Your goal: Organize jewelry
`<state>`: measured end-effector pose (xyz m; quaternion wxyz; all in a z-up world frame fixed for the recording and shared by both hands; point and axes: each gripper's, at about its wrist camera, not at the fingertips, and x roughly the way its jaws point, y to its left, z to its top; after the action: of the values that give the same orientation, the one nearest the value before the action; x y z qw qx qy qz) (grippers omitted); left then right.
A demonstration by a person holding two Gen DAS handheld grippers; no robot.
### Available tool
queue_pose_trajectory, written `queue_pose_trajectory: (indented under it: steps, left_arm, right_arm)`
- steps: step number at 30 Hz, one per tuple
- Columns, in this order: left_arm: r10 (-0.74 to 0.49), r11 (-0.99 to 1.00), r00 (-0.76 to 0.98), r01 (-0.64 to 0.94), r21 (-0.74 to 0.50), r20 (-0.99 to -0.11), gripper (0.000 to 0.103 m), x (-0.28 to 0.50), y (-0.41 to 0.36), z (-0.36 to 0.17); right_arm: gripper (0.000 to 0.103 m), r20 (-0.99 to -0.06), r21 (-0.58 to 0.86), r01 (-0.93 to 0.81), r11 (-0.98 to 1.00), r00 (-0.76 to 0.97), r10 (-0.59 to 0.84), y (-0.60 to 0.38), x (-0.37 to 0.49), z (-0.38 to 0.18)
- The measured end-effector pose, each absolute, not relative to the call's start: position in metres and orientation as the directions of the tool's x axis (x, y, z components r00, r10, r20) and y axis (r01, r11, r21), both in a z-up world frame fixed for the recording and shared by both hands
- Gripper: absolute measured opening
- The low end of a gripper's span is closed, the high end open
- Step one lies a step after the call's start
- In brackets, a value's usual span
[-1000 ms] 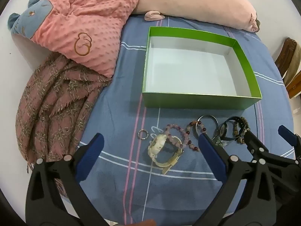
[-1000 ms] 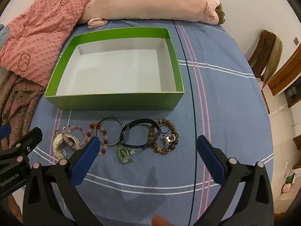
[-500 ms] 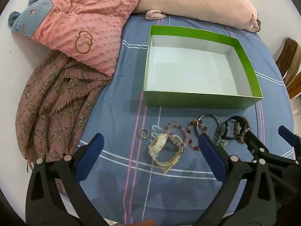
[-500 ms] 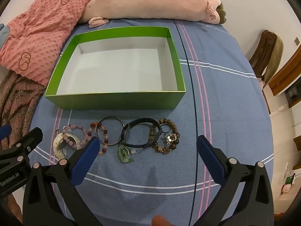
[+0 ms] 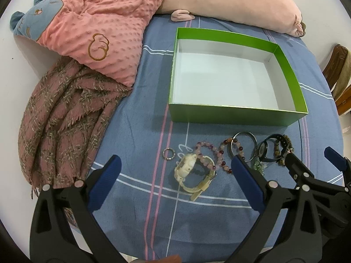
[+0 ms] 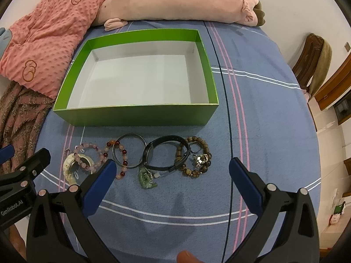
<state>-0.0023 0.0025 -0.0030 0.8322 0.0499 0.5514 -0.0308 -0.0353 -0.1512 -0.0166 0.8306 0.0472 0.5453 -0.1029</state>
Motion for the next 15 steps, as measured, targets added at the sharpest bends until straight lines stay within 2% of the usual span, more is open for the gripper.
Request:
queue_pose_trajectory:
  steps: [15]
  left_arm:
    - [0.004, 0.993, 0.386, 0.106, 0.048, -0.923, 0.101, -0.0024, 0.0063, -0.0051]
  right_arm:
    - [0.102, -0.917, -0.030, 0.222, 0.975, 0.381, -0.115, -0.1527, -0.0357, -0.0165]
